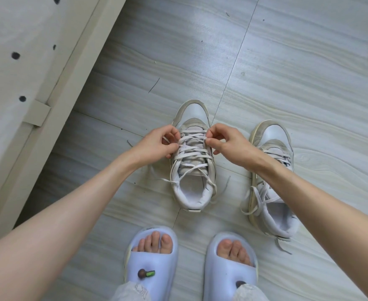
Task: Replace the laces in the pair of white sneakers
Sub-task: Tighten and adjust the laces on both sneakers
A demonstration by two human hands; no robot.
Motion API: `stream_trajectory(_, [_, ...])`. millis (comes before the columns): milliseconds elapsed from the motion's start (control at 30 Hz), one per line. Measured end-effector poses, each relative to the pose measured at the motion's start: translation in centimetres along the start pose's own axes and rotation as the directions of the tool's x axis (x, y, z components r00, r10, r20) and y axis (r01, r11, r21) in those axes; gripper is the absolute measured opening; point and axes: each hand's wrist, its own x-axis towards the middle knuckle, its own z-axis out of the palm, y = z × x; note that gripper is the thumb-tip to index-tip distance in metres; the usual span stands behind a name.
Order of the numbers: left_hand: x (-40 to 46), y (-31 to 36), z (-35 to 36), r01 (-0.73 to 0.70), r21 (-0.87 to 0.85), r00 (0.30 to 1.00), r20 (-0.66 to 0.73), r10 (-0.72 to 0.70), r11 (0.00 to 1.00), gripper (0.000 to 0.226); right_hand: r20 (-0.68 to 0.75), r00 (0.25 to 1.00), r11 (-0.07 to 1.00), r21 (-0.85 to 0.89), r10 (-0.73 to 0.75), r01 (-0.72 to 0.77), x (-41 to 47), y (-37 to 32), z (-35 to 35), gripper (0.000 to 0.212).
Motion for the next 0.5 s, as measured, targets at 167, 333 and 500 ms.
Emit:
stream_trajectory(167, [0.1, 0.5, 0.3, 0.0, -0.009, 1.0, -0.031, 0.0, 1.0, 0.024, 0.005, 0.996, 0.978, 0.192, 0.087, -0.086, 0.3, 0.3, -0.1, 0.018])
stream_trajectory(333, [1.0, 0.1, -0.1, 0.009, 0.02, 0.995, -0.104, -0.006, 1.0, 0.021, -0.07, 0.983, 0.962, 0.227, 0.172, -0.152, 0.9, 1.0, -0.2, 0.014])
stream_trajectory(500, [1.5, -0.1, 0.1, -0.005, 0.143, 0.991, -0.131, 0.024, 0.99, 0.02, -0.108, 0.988, 0.994, 0.048, 0.108, -0.103, 1.2, 1.3, 0.3, 0.018])
